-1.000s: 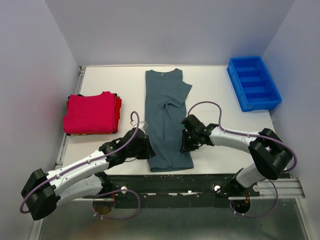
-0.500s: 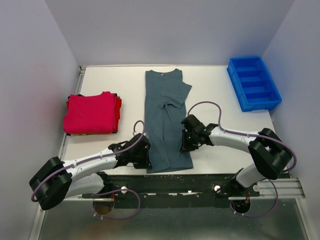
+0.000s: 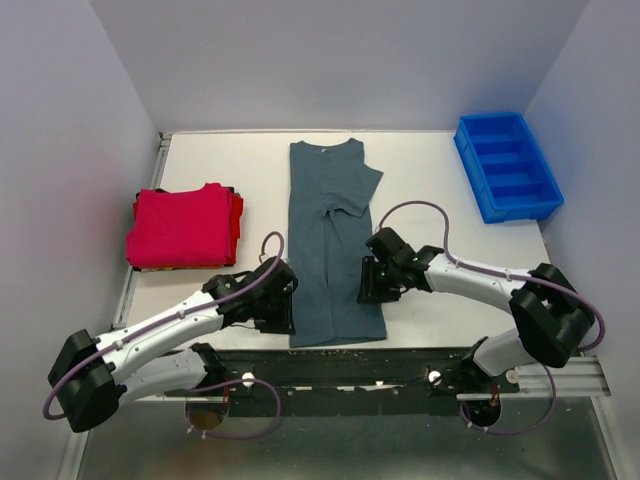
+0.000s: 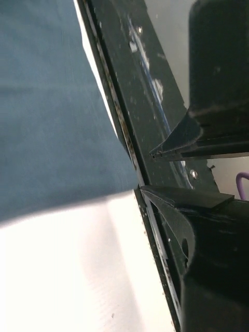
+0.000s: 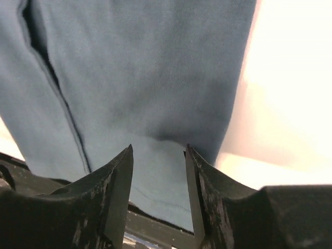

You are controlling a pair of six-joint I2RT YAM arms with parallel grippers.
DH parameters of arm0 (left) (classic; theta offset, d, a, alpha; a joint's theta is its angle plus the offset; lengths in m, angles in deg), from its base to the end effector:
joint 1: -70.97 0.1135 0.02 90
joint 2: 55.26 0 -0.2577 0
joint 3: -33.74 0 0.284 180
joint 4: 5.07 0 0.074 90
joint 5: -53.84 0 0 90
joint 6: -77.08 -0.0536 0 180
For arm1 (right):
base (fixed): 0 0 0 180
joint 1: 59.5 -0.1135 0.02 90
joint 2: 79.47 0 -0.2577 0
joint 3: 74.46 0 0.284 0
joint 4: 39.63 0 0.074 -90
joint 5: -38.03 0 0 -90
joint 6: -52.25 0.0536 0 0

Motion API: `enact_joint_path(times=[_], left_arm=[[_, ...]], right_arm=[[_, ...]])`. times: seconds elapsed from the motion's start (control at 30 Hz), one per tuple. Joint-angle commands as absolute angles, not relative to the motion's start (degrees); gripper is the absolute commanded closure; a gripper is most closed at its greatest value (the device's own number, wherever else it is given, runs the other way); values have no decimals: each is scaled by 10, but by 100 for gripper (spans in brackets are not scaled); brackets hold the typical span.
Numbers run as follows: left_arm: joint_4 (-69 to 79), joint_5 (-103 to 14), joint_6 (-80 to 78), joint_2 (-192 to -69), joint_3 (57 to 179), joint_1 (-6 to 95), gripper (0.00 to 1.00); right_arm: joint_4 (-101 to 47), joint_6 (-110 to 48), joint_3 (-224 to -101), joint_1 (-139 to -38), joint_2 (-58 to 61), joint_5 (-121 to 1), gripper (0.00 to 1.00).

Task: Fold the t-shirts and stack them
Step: Grab the bottom of the folded rectangular tshirt with both arms

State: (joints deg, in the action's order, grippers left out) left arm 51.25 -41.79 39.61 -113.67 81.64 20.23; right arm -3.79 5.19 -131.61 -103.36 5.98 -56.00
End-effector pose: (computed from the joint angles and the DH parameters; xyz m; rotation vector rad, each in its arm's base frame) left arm 0.1316 -0.1693 0.1641 -0.0162 2.9150 -0.5575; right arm 0.2175 0.2142 0.1210 -0.0454 2.8155 0.5162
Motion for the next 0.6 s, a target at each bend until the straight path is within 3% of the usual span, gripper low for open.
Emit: enact_joint_path(times=[0.0, 0.3, 0.57], left_arm=[[529, -410, 382, -1104, 821, 215, 62], [415, -469, 459, -1083, 706, 220, 56], [389, -478, 475, -1080, 697, 220, 55]], right_arm=[[10, 51, -1304, -1034, -8, -538, 45], [-5, 85, -1191, -1034, -61, -593, 45], [9, 102, -1122, -1042, -127, -622, 57]])
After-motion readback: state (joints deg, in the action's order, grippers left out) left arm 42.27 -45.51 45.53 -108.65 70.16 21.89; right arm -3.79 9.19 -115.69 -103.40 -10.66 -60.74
